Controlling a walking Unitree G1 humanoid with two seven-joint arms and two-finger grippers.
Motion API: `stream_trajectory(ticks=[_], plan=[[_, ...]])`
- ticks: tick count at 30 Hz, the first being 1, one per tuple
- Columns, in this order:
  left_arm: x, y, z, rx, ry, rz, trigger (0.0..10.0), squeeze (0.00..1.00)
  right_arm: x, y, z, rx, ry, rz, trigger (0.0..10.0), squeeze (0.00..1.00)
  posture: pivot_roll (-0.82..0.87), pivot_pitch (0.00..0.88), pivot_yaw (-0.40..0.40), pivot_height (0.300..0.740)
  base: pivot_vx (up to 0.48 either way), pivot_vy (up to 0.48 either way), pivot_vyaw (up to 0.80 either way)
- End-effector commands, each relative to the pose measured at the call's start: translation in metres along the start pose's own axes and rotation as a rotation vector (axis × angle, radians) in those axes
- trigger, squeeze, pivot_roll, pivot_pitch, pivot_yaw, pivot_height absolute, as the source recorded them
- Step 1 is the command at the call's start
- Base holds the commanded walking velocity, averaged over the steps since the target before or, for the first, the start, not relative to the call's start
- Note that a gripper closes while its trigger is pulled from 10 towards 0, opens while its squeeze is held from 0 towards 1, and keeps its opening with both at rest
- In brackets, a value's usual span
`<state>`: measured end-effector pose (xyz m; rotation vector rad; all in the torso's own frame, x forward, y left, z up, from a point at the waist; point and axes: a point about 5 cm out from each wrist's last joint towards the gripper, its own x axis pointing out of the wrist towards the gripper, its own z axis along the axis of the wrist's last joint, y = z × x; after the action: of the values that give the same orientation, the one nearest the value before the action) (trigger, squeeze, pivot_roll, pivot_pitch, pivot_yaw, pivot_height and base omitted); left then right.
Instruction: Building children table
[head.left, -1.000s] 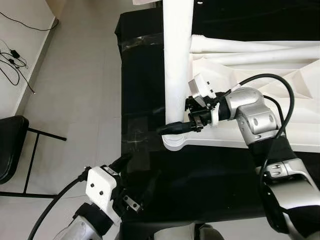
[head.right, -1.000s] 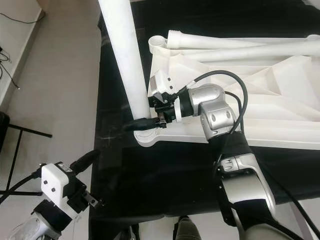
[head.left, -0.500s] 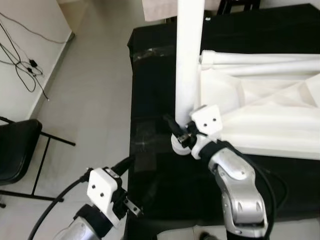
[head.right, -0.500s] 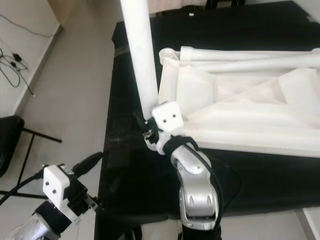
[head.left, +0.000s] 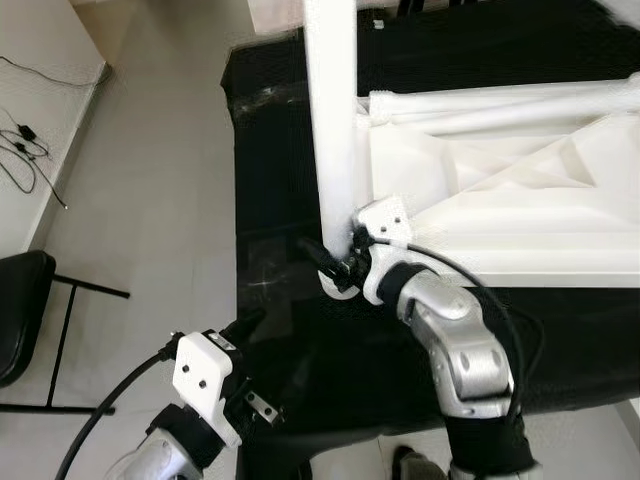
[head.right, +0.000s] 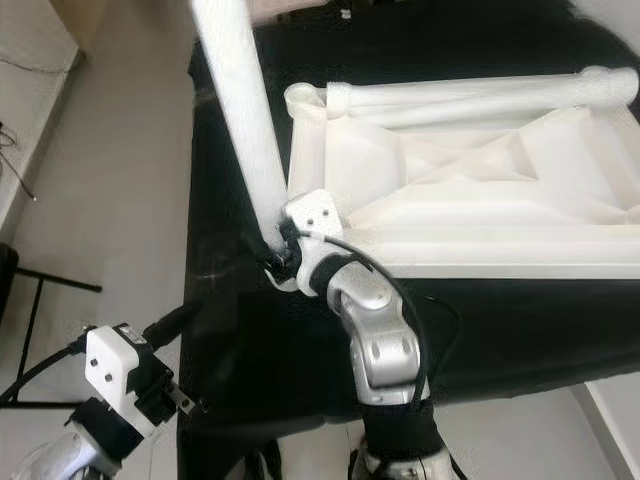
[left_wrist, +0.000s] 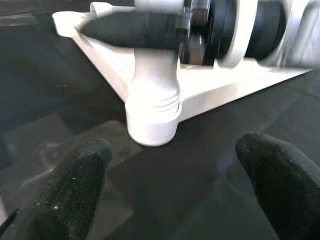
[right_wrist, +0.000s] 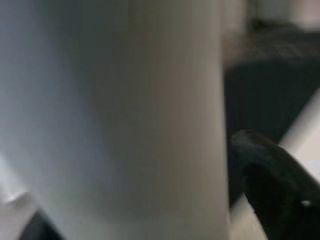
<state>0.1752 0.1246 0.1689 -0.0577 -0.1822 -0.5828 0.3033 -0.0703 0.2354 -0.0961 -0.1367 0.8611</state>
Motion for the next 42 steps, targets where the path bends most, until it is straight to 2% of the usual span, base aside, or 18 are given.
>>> stream_trajectory(ticks=[1, 2, 3, 4, 5, 6, 7, 10, 16, 17, 28, 35, 36, 37, 38, 40, 41, 42], plan=[[-0.003, 0.001, -0.004, -0.005, 0.025, 0.009, 10.0, 0.00, 0.001, 0.007, 0.003, 0.014, -0.033, 0.123, 10.0, 1.00, -0.07, 0.286, 0.101, 0.740, 0.000, 0.000, 0.00], [-0.003, 0.001, -0.004, -0.006, 0.024, 0.011, 10.0, 0.00, -0.001, 0.007, 0.009, -0.040, -0.047, 0.285, 10.0, 0.99, -0.07, 0.288, 0.098, 0.740, 0.000, 0.000, 0.00], [-0.003, 0.001, -0.004, -0.006, 0.024, 0.011, 10.0, 0.00, -0.001, 0.007, 0.009, -0.040, -0.047, 0.285, 10.0, 0.99, -0.07, 0.288, 0.098, 0.740, 0.000, 0.000, 0.00], [-0.003, 0.000, -0.004, -0.005, 0.023, 0.012, 10.0, 0.00, -0.001, 0.003, 0.012, -0.090, -0.036, 0.418, 10.0, 0.00, -0.07, 0.288, 0.098, 0.740, 0.000, 0.000, 0.00], [-0.003, 0.000, -0.004, -0.005, 0.023, 0.012, 10.0, 0.00, -0.001, 0.003, 0.012, -0.090, -0.036, 0.418, 10.0, 0.00, -0.07, 0.288, 0.098, 0.740, 0.000, 0.000, 0.00], [-0.003, 0.000, -0.004, -0.005, 0.022, 0.014, 10.0, 0.00, -0.002, -0.002, 0.014, -0.117, -0.023, 0.523, 10.0, 0.00, -0.06, 0.289, 0.096, 0.740, 0.000, 0.000, 0.00], [-0.003, 0.000, -0.004, -0.005, 0.022, 0.014, 10.0, 0.00, -0.002, -0.002, 0.014, -0.117, -0.023, 0.523, 10.0, 0.00, -0.06, 0.289, 0.096, 0.740, 0.000, 0.000, 0.00], [-0.004, -0.001, -0.003, -0.004, 0.021, 0.016, 10.0, 0.00, 0.002, -0.012, 0.019, -0.147, 0.023, 0.702, 10.0, 0.00, -0.05, 0.291, 0.095, 0.740, 0.000, 0.000, 0.00], [-0.005, -0.002, -0.002, -0.004, 0.022, 0.018, 10.0, 0.00, 0.019, -0.024, 0.029, -0.139, 0.023, 0.785, 10.0, 0.00, -0.01, 0.295, 0.091, 0.740, 0.000, 0.000, 0.00], [-0.005, -0.002, -0.002, -0.003, 0.023, 0.017, 10.0, 0.00, 0.021, -0.028, 0.029, -0.129, 0.030, 0.802, 0.0, 0.00, 0.00, 0.296, 0.089, 0.740, 0.000, 0.000, 0.00], [-0.006, -0.004, -0.002, 0.000, 0.022, 0.024, 10.0, 0.00, 0.010, -0.049, 0.028, -0.117, 0.052, 0.794, 0.0, 0.00, 0.01, 0.295, 0.075, 0.740, 0.000, 0.000, 0.00], [-0.006, -0.005, -0.002, -0.002, 0.021, 0.025, 10.0, 0.00, -0.010, -0.056, -0.001, -0.178, 0.129, 0.510, 0.0, 0.00, -0.01, 0.298, 0.062, 0.740, 0.000, 0.000, 0.00], [-0.006, -0.005, -0.002, -0.001, 0.021, 0.026, 10.0, 0.00, -0.015, -0.052, -0.016, -0.136, 0.163, 0.325, 0.0, 0.00, -0.01, 0.300, 0.058, 0.740, 0.000, 0.000, 0.00], [-0.006, -0.005, -0.002, -0.001, 0.021, 0.026, 10.0, 0.00, -0.015, -0.052, -0.016, -0.136, 0.163, 0.325, 0.0, 0.00, -0.01, 0.300, 0.058, 0.740, 0.000, 0.000, 0.00], [-0.007, -0.001, -0.002, 0.001, 0.022, 0.028, 10.0, 0.00, -0.040, -0.038, -0.061, -0.078, 0.342, -0.328, 0.0, 0.00, -0.04, 0.302, 0.069, 0.740, 0.000, 0.000, 0.00], [-0.007, -0.001, -0.002, 0.001, 0.022, 0.028, 10.0, 0.00, -0.040, -0.038, -0.061, -0.078, 0.342, -0.328, 0.0, 0.00, -0.04, 0.302, 0.069, 0.740, 0.000, 0.000, 0.00], [-0.006, 0.000, -0.003, 0.001, 0.022, 0.025, 10.0, 0.00, -0.051, -0.022, -0.075, -0.058, 0.394, -0.442, 0.0, 0.00, -0.03, 0.289, 0.076, 0.740, 0.000, 0.000, 0.00], [-0.005, 0.000, -0.004, 0.001, 0.023, 0.022, 10.0, 0.00, -0.047, -0.010, -0.079, -0.039, 0.398, -0.445, 0.0, 0.00, -0.03, 0.270, 0.076, 0.740, 0.000, 0.000, 0.00]])
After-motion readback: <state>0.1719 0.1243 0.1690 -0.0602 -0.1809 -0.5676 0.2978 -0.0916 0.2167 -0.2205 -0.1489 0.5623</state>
